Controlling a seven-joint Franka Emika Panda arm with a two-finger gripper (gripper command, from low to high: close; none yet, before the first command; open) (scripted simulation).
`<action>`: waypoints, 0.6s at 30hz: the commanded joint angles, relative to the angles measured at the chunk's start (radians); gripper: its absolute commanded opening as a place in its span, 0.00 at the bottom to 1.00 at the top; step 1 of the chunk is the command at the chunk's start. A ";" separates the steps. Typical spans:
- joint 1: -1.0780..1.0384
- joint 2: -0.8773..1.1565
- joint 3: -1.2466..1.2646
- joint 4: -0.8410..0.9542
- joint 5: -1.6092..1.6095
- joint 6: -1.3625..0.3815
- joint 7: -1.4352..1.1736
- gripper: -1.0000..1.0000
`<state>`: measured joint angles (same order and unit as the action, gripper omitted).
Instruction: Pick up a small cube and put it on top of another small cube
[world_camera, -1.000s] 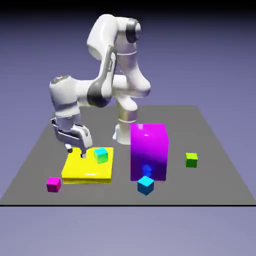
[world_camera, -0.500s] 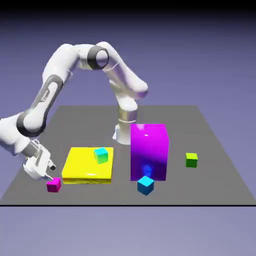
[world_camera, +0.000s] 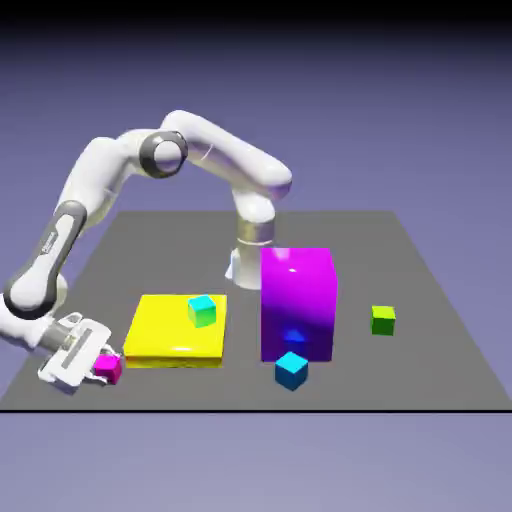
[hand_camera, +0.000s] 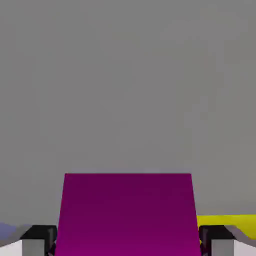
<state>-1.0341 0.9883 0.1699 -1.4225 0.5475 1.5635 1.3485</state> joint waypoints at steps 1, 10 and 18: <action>-0.010 -0.002 -0.003 0.036 -0.009 -0.040 0.012 0.00; 0.296 -0.114 0.201 -0.087 -0.150 -0.052 0.035 0.00; 0.586 -0.199 0.435 -0.266 -0.302 -0.012 0.078 0.00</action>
<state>-0.4485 0.7892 0.6047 -1.6884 0.2474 1.5524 1.4261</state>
